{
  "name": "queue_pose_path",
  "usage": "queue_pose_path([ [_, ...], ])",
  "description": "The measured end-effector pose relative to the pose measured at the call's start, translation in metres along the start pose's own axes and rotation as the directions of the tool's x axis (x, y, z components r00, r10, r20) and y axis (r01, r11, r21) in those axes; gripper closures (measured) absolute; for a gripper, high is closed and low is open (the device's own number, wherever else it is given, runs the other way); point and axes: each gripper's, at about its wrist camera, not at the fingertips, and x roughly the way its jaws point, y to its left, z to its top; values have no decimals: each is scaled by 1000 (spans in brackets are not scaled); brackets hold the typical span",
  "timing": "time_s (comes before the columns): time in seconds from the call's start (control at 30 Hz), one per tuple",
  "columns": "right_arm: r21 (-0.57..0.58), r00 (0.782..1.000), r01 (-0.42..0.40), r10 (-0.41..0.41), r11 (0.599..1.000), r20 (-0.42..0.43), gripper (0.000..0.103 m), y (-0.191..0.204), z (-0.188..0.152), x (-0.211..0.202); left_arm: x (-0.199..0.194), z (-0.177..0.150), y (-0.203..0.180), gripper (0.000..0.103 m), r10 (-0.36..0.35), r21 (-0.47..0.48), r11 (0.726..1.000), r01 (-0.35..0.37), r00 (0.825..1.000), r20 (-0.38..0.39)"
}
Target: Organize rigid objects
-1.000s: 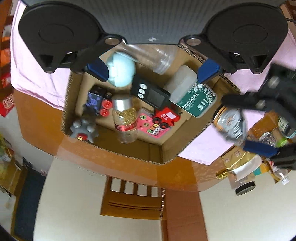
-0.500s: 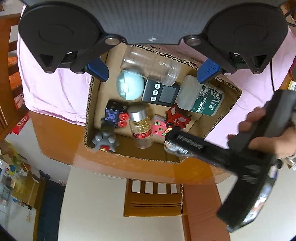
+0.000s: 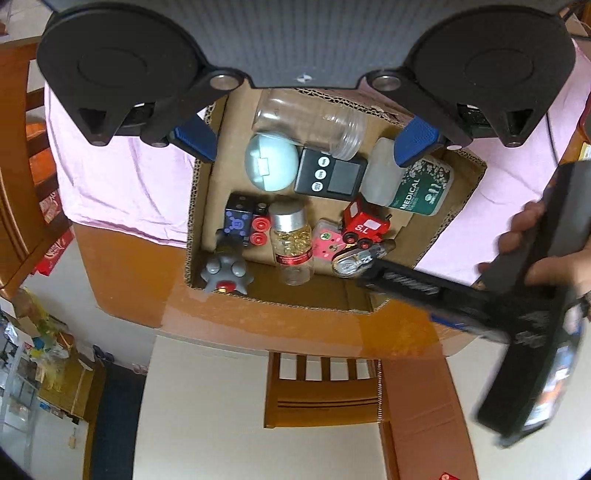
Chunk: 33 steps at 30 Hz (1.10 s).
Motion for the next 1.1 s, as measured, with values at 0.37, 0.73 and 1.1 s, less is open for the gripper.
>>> queue_pose_path([
  [0.37, 54, 991, 109, -105, 993, -85, 0, 0, -9, -4, -91, -52, -8, 5, 86, -104, 991, -87, 996, -13],
  [0.73, 76, 984, 143, -134, 987, -113, 0, 8, -23, -37, -120, -77, -26, 5, 69, -188, 978, -87, 993, -100],
  [1.1, 102, 986, 152, -144, 983, -84, 0, 8, -22, -55, -134, -72, -36, 5, 69, -164, 983, -81, 995, -77],
])
